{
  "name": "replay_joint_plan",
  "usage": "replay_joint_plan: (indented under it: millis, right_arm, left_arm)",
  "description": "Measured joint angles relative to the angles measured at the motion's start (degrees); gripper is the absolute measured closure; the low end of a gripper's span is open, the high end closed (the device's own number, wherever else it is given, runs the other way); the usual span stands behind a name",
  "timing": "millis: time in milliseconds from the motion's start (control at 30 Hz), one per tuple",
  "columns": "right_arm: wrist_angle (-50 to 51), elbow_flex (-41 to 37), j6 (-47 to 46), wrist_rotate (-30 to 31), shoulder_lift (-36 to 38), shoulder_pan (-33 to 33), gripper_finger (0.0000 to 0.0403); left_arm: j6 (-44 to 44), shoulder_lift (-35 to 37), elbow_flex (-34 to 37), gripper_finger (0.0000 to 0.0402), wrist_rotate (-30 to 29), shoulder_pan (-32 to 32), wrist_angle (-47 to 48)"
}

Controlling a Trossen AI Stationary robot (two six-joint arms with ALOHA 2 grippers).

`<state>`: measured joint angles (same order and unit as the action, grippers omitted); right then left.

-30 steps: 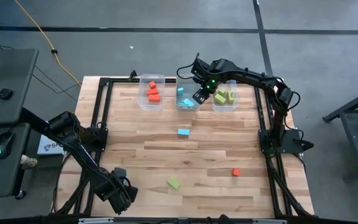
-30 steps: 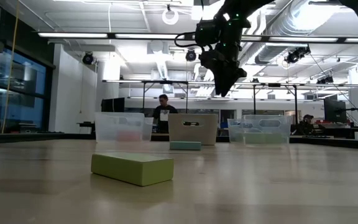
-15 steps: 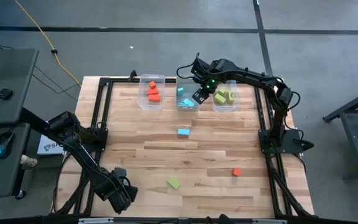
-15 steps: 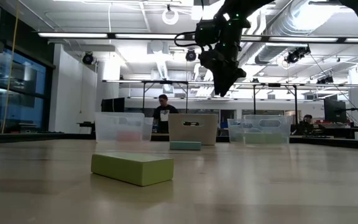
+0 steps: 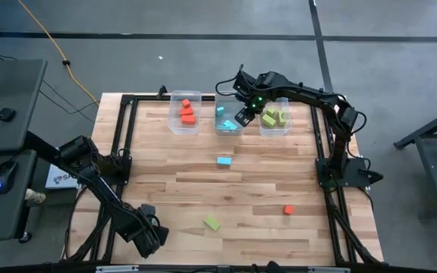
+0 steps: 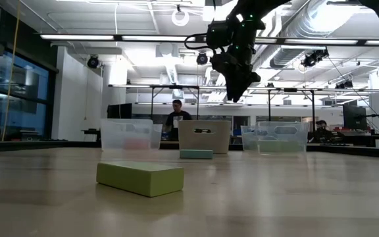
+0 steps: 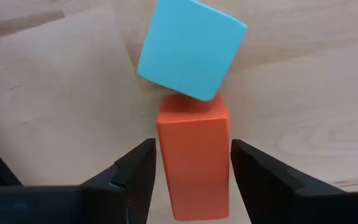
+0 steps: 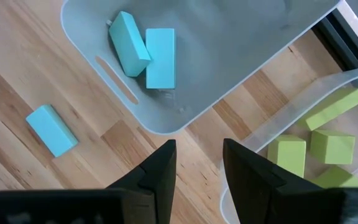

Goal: Sort & place blocks by color
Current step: Put the orange block into the left transparent bin

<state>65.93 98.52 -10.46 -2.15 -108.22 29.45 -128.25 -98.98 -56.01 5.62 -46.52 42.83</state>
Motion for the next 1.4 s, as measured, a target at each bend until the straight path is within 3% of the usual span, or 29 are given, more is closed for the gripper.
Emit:
replay_joint_plan:
  millis: [367, 733, 1100, 1400]
  right_arm:
    - [-0.09, 0.00, 0.00, 0.00, 0.00, 0.00, 0.0279]
    - [-0.09, 0.00, -0.02, 0.00, 0.00, 0.00, 0.0279]
    - [-0.05, 0.00, -0.02, 0.00, 0.00, 0.00, 0.0279]
    - [-0.06, 0.00, 0.26, 0.00, 0.00, 0.00, 0.0279]
  left_arm:
    - [2.91, 0.09, -0.09, 0.0325, 3.17, 0.00, 0.03]
    - [6.87, 5.27, -0.83, 0.0325, 1.88, -0.04, -0.27]
    - [12.85, 18.73, -0.87, 0.0325, -17.17, 1.88, 2.09]
    - [29.61, 26.46, -0.87, 0.0324, -29.03, 12.09, 3.65]
